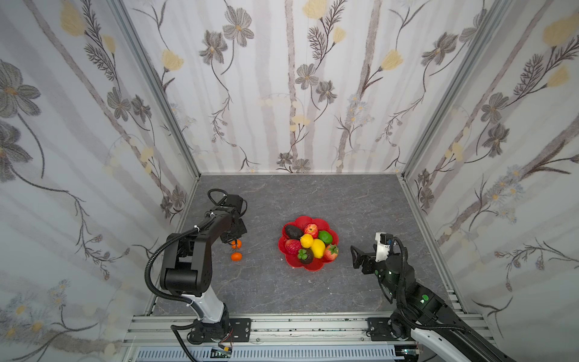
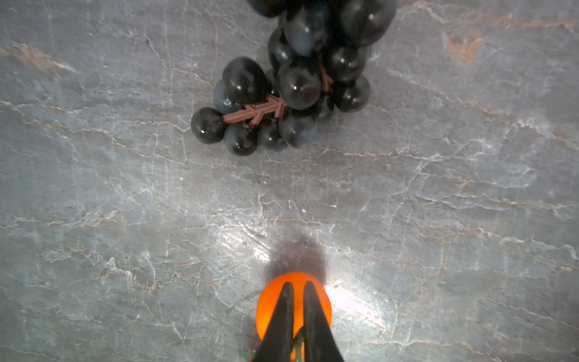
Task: Arrange fruit in a fruit bowl
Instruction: Pick up the fruits from the middle-left of the table.
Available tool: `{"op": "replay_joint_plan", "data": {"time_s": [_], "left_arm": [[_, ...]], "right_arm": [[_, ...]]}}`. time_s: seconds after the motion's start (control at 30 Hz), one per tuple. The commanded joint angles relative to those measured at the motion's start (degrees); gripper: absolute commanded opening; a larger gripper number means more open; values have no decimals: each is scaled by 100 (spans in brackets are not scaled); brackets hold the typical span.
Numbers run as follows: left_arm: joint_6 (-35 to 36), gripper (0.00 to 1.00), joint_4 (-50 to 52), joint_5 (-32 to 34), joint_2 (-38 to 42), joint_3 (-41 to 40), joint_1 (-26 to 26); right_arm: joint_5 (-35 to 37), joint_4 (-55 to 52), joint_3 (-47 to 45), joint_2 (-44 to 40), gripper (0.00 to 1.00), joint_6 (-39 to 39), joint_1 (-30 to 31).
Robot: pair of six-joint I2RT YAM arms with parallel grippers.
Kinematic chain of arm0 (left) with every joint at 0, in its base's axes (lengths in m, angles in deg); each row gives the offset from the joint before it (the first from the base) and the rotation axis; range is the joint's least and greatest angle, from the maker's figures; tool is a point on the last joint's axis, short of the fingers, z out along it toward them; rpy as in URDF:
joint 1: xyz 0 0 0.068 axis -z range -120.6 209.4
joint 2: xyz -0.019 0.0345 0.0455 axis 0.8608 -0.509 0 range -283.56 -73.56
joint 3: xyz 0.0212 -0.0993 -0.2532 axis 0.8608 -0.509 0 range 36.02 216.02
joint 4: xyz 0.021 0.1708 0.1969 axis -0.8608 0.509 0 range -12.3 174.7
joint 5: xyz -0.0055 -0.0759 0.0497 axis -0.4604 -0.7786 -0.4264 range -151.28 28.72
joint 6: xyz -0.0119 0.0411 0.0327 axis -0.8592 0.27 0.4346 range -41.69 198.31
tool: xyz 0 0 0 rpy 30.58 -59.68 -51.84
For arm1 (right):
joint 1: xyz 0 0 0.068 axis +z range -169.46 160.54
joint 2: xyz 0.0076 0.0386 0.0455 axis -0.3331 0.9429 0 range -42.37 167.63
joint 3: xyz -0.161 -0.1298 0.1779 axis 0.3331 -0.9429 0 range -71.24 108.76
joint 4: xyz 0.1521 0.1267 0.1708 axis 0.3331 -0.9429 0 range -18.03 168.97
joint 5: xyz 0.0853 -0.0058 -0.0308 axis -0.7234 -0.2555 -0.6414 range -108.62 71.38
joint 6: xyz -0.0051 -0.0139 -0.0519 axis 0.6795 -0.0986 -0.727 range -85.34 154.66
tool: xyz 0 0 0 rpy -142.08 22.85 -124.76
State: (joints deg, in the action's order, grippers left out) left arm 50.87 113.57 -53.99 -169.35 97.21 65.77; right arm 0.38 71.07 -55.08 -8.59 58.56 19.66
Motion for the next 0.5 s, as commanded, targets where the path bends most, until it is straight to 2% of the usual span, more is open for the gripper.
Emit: {"op": "replay_joint_plan", "data": {"time_s": [0.0, 0.27, 0.47], "left_arm": [[-120, 7, -46, 9, 155, -78, 38], [-300, 4, 63, 1, 576, -190, 342], [-436, 0, 251, -225, 1298, -335, 667]], "right_arm": [[34, 149, 3, 15, 98, -38, 0], [46, 119, 4, -27, 98, -38, 0], [63, 101, -2, -72, 98, -27, 0]]}}
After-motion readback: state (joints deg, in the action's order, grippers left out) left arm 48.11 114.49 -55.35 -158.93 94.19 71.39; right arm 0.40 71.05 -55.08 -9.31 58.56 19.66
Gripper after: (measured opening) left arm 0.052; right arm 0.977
